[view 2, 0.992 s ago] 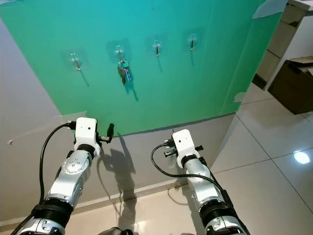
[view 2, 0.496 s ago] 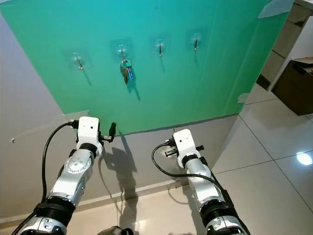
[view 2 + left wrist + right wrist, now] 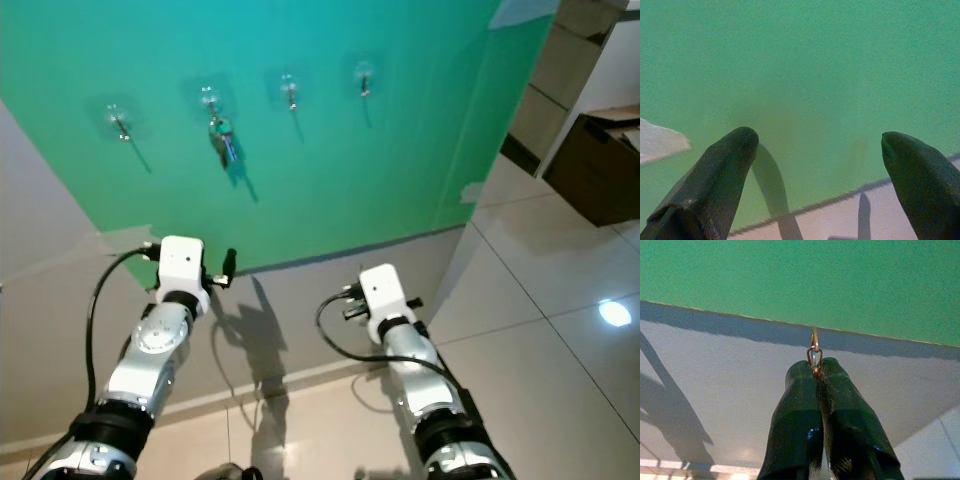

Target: Hang keys on a hook

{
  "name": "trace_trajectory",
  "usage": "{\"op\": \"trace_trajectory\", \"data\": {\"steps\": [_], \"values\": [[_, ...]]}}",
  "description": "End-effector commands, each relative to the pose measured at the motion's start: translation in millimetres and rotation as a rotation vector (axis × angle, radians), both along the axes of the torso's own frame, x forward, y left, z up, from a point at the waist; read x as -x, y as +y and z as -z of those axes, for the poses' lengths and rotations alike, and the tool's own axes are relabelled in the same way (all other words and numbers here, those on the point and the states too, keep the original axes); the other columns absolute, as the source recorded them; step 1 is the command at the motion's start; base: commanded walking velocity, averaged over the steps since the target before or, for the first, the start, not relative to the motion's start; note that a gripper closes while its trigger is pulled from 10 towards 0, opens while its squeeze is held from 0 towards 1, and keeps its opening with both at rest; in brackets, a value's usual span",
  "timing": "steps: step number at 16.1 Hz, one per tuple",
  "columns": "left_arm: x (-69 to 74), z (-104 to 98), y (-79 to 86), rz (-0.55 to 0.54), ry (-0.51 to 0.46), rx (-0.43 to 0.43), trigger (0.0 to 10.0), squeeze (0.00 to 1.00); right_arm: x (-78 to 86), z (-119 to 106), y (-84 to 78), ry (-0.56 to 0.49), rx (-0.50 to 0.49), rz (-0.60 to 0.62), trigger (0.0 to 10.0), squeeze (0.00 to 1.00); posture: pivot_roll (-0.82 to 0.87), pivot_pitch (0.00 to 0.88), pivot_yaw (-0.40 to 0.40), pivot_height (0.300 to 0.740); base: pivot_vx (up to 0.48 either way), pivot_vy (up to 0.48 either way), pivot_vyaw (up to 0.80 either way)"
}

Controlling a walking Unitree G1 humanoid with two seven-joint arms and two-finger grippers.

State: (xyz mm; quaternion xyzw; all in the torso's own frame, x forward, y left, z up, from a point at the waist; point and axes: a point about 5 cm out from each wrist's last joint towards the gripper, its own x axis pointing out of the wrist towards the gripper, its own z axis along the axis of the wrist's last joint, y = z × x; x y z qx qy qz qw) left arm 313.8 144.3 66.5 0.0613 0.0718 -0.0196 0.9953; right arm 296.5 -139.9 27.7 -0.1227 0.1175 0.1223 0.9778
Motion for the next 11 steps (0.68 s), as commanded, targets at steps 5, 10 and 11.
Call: {"op": "trace_trajectory", "data": {"steps": [5,10,11], "values": [[-2.0,-1.4,4.2,-0.017,-0.001,-0.009,10.0,0.00,-1.0,-3.5,3.0,-0.017,-0.009,0.000,10.0,0.00,-0.12,0.000,0.084,0.740,0.000,-0.288,0.00],[-2.6,-2.7,4.7,-0.021,-0.006,-0.007,10.0,0.00,-2.0,-3.6,4.1,-0.016,-0.010,0.000,10.0,0.00,-0.11,0.000,0.083,0.740,0.000,-0.288,0.00],[-2.5,-2.6,4.8,-0.025,-0.006,0.008,10.0,0.00,-2.1,-3.7,4.2,-0.016,-0.010,0.000,10.0,0.00,-0.11,0.000,0.083,0.740,0.000,-0.480,0.00]]}}
